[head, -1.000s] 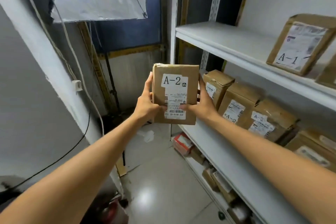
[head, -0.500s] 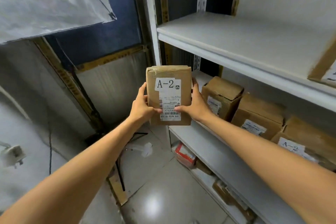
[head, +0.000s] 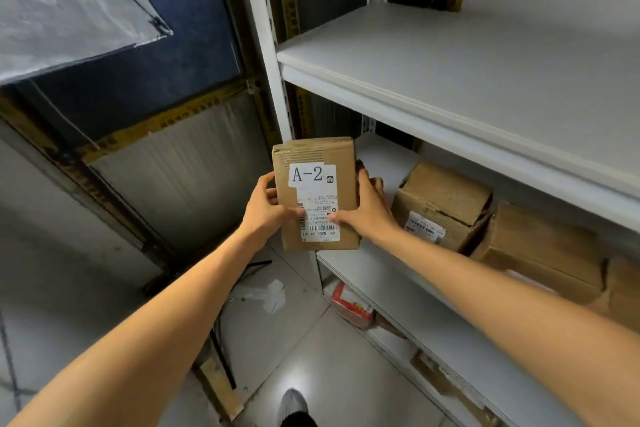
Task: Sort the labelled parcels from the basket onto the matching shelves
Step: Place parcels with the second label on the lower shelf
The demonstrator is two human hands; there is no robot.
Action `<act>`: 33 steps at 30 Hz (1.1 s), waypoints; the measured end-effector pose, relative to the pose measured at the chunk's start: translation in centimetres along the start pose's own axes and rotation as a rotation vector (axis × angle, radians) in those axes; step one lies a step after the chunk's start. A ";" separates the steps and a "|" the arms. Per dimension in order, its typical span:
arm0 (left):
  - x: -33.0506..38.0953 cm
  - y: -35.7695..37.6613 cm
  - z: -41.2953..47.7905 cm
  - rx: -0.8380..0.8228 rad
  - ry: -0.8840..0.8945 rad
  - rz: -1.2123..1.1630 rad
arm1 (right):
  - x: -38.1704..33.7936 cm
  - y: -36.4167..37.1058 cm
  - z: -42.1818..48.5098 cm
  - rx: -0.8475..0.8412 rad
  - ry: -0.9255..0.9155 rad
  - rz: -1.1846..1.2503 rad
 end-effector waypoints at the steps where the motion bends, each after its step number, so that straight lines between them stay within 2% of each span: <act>1: -0.4 0.0 0.9 -0.008 -0.015 -0.023 | 0.3 0.2 0.4 0.010 0.021 0.004; 8: -0.5 1.1 6.9 -0.139 -0.022 0.005 | 1.4 -0.3 3.0 0.144 0.157 0.046; 17: -0.9 2.5 13.9 -0.315 -0.010 0.017 | 3.3 0.7 5.9 0.226 0.416 0.089; 23: -2.4 4.6 16.6 -0.402 0.005 0.064 | 5.1 1.7 5.4 0.303 0.490 0.131; 33: -3.2 6.4 16.9 -0.492 0.078 0.055 | 5.7 3.0 4.1 0.356 0.510 0.125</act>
Point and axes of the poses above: each hand's wrist, its own z-axis towards the middle knuckle, its own y-axis out of the palm, x = y × z, the point moved 6 cm from there along z, towards the middle knuckle, and after that the axes turned 10 degrees about -x, right-handed, at the moved point
